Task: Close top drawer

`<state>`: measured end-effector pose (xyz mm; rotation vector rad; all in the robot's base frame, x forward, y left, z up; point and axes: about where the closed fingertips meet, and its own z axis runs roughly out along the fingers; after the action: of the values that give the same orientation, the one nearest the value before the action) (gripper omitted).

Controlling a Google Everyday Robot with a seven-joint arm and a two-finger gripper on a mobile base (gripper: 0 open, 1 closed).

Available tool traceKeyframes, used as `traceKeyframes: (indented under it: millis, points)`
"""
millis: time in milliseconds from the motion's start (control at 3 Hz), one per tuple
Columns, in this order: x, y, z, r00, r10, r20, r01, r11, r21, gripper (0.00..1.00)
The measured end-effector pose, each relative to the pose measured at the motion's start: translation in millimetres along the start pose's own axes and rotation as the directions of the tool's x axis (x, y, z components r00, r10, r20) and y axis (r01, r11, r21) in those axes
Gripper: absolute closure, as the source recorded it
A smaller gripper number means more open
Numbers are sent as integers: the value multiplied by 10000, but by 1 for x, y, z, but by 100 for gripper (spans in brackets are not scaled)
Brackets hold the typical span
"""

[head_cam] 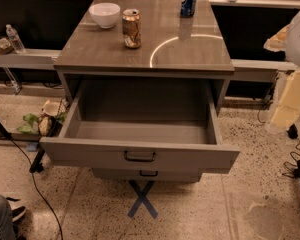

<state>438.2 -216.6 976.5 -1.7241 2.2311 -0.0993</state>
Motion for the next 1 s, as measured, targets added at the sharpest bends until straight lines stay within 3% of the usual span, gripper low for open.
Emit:
traceKeyframes:
  millis: [333,667,1000]
  points:
    - [0,0,0,10000,0,0,0,10000,0,0]
    - [-1,-1,-2,10000,-9,27,8,10000,94,15]
    - [7,8,25,9996,66,269,-81,9984,561,47]
